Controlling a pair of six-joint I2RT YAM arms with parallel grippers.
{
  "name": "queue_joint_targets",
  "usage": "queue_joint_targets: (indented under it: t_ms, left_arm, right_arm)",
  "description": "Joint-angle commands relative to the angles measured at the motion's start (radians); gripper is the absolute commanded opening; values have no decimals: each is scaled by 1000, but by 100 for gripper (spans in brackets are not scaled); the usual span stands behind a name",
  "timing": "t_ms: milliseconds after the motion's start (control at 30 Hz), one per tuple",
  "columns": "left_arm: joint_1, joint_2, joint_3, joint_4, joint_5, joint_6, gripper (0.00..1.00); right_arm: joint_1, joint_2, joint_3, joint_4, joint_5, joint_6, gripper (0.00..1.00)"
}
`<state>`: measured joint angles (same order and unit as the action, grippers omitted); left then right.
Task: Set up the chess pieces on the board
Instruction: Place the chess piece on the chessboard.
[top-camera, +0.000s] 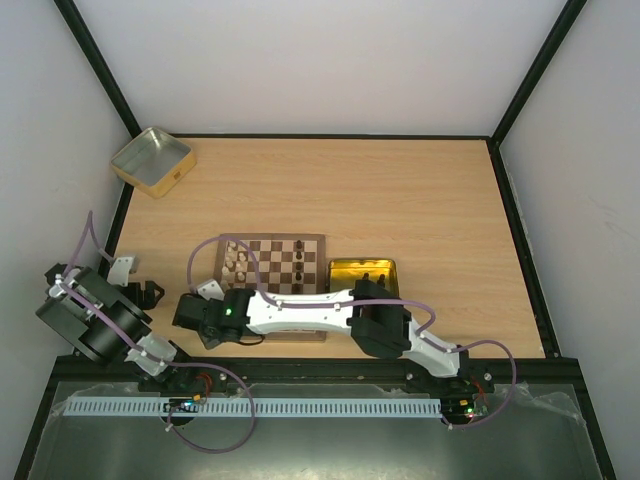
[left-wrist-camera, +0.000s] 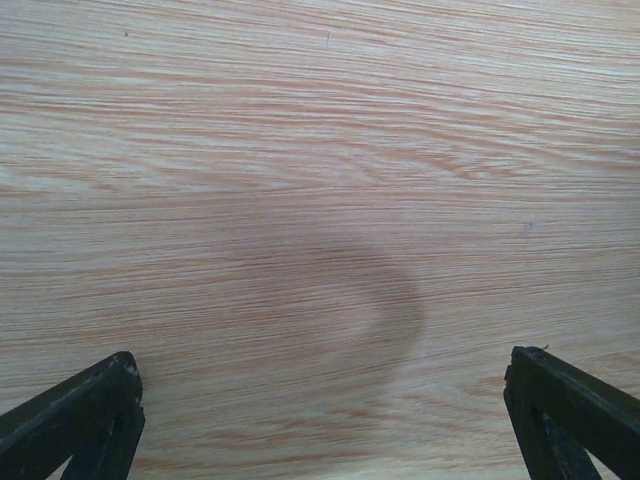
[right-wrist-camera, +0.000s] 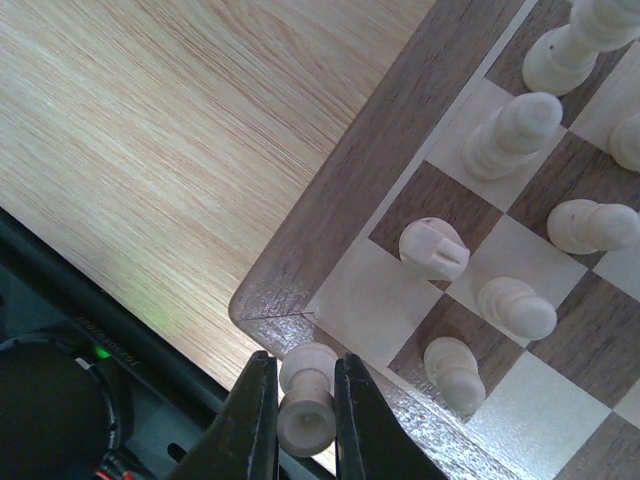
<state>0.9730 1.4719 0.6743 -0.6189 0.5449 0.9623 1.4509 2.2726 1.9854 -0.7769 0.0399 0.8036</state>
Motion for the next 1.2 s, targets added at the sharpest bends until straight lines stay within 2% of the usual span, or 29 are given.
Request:
queue_joint_targets:
  t_ms: [0,900,1167]
  left_arm:
    - [19,67,-38,-24,-94,9,99]
    - [44,105,-35,-17,-97,35,99]
    - [55,118,-28,-21,-93,41,99]
  right_arm:
    - [-2,25,33,-37,12,-21,8]
    - [-46,55,17,-7,-10,-50,10]
    - [-50,61,24,-4,-6,-52,14]
